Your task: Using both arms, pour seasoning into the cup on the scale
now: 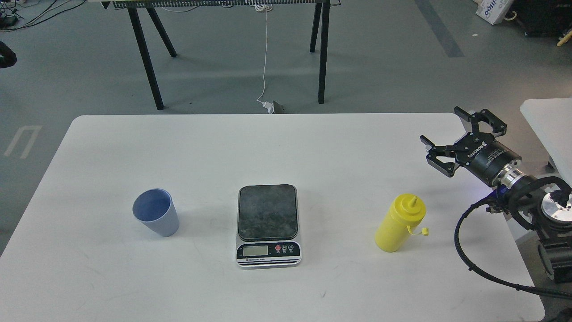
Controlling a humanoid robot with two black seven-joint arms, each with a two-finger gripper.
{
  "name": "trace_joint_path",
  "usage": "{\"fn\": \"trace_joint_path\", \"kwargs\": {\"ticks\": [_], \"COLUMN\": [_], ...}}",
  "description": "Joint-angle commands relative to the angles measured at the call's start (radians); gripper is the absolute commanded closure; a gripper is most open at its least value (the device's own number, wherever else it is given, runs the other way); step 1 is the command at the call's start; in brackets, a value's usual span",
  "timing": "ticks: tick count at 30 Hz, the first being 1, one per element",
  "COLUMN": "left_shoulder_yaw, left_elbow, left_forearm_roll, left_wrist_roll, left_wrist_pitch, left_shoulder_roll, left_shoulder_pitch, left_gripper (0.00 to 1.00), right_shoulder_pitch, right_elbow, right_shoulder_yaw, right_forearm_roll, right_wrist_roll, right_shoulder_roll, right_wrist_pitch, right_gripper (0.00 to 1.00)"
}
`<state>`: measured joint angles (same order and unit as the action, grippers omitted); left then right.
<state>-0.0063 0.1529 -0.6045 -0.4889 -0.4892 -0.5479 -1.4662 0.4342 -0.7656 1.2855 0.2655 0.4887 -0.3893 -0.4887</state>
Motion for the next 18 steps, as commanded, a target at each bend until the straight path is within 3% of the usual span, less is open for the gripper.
{"fn": "trace_joint_path", "kwargs": {"ticks": [1,4,11,18], "left_shoulder_yaw": [0.103,0.114,0.114,0.126], "left_elbow": [0.026,0.127,0.541,0.671], "left_forearm_roll": [-0.246,-0.409,-0.577,-0.596], "left_wrist_roll": [0.0,0.0,0.0,0.0], "left_wrist_pitch": [0.001,0.001,0.001,0.001], "left_shoulder_roll": [0.0,-0.003,-0.102,-0.112], "left_shoulder_pitch": [-0.029,-0.036,-0.025,0.006], "left_gripper": [0.0,0.0,0.0,0.0], "right_shoulder_pitch": [0.0,-0.005,-0.014,-0.022], "right_elbow": [0.002,0.003,0.005,0.005], "right_shoulder_yaw": [0.0,0.0,0.0,0.001], "right_forearm_roll": [0.0,0.0,0.0,0.0], "right_wrist_roll": [0.0,0.0,0.0,0.0], "right_shoulder_roll": [-0.005,-0.006,-0.002,-0.002], "right_wrist_pitch": [0.0,0.0,0.0,0.0], "right_gripper": [0.02,0.02,0.01,0.01]}}
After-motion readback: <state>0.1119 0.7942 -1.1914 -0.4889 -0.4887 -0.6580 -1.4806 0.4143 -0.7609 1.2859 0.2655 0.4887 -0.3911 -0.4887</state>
